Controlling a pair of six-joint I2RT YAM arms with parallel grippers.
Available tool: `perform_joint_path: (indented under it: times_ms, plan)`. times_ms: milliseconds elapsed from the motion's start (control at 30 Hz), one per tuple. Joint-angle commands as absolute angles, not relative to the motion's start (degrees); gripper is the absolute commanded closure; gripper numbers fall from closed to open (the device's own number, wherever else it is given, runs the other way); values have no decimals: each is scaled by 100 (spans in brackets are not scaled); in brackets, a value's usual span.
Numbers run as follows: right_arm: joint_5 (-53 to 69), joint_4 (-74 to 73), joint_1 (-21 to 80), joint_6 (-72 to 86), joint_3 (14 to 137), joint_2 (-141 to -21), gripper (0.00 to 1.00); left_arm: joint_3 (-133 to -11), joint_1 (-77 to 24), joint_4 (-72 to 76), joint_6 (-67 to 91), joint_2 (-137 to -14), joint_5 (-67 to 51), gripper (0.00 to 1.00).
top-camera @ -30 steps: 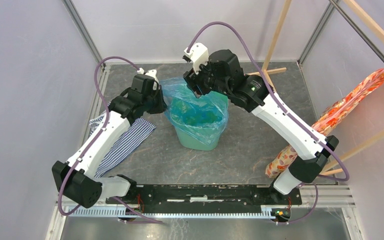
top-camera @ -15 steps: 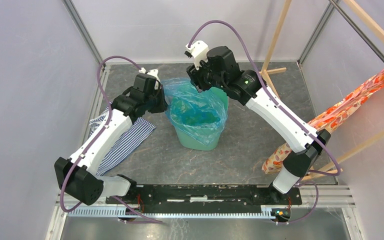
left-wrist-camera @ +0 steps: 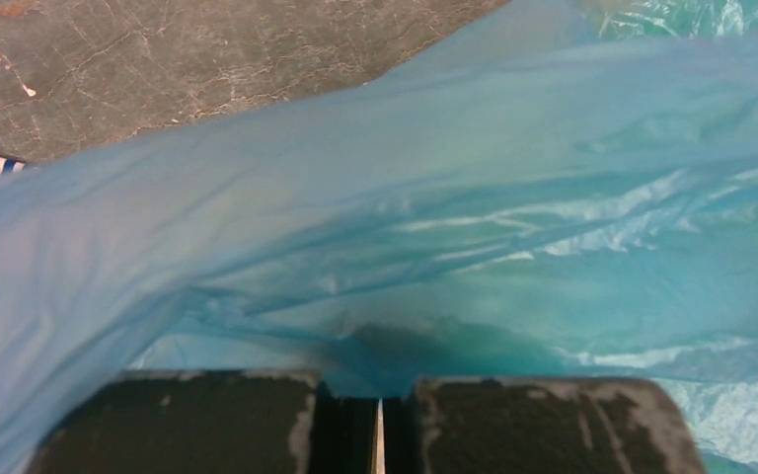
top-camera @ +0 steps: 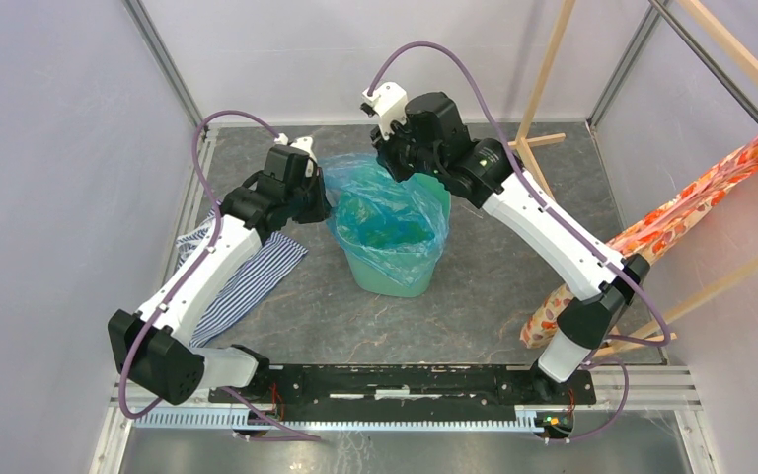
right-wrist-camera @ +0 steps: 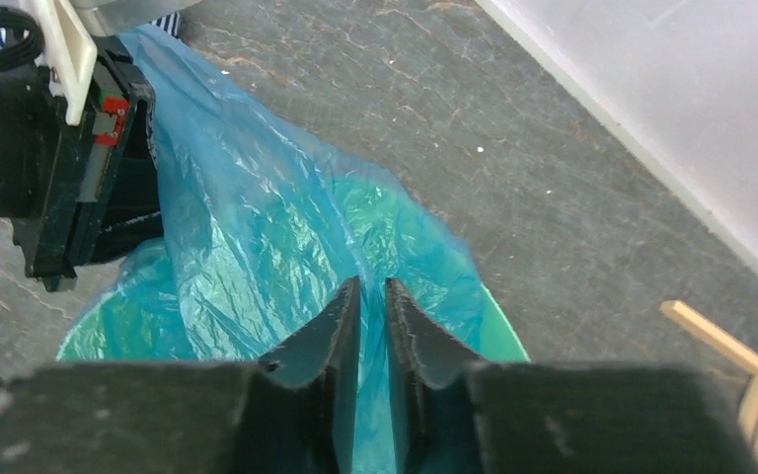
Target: Put the trash bags into the trash bin
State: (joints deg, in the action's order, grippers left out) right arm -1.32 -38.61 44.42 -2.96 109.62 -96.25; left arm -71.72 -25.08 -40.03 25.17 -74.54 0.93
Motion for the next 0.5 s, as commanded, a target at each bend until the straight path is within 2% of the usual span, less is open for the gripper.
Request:
perform_joint_path:
  times_ms: [0,200,467]
  plan:
    - [-460,-3810,4331,-231,11212,-9822,86,-7383,-2487,-3722,2234,-7518,26,98]
    - [-1409,-3741,4108,-104,11254,-10120,99,-7353,-2487,-3654,2282,-7583,26,98]
    - [-2203,-3455,3785,173,10885,-10193,100,-7361,-2487,-3593,2322,-7709,-120,98]
